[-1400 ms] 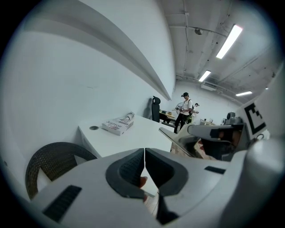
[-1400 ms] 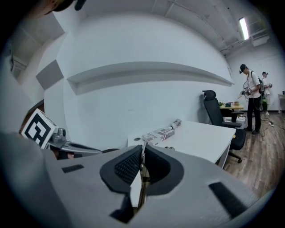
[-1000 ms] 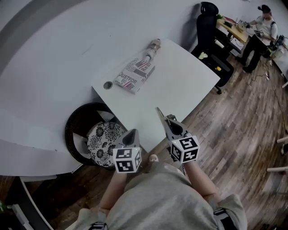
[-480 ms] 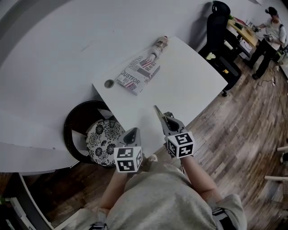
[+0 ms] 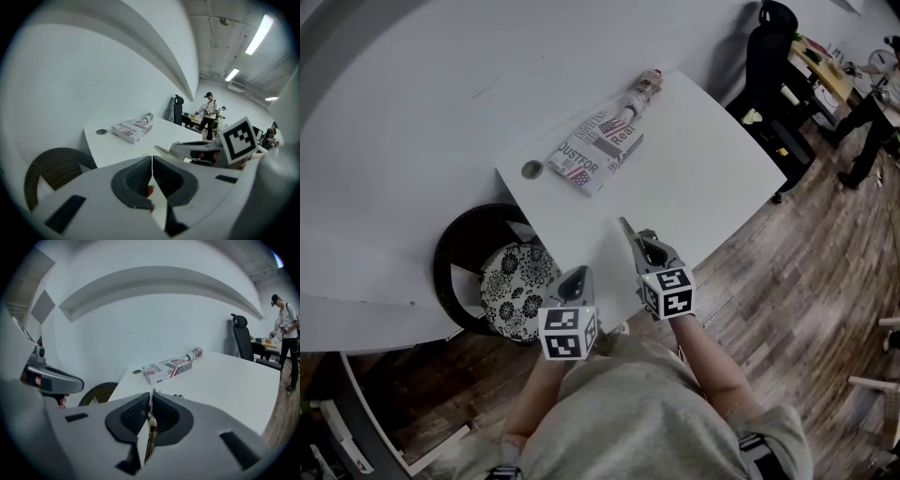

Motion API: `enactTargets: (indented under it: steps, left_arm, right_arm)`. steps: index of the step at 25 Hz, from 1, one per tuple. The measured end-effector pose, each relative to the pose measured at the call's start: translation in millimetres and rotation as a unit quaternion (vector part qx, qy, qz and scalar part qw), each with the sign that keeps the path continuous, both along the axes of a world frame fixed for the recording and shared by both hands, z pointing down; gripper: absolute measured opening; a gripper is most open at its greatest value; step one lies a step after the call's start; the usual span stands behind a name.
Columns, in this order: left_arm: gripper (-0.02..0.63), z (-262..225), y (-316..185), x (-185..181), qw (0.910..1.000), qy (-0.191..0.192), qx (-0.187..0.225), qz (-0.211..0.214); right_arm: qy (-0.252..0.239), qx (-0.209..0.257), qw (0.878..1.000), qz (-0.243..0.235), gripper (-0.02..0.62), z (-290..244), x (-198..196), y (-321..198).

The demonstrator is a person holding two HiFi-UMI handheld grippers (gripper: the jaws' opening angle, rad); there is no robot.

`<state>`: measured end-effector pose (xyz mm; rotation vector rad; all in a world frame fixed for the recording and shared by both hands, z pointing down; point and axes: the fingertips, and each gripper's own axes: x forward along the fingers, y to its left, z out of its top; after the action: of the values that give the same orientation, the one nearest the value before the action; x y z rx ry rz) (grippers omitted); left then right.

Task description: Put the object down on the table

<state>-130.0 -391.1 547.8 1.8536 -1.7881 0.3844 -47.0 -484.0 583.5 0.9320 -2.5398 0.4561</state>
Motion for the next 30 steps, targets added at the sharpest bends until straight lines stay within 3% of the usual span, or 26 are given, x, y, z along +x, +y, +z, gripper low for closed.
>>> enactTargets:
  steps: [19,30]
  left_arm:
    - [0.009,9.2,-12.4,-3.5,0.9999,-0.006,-0.011,-0.002]
    - [0.009,8.7,-14.8,-2.3,0.9999,-0.007,-0.01,0.002]
  right_arm:
    - [0.032,-0.028,0.999,-0.005,0.018,43.7,-5.8,-23.6]
    - [0.05,-0.029,0.998,0.012,0.06,52.4,8.3,-37.0]
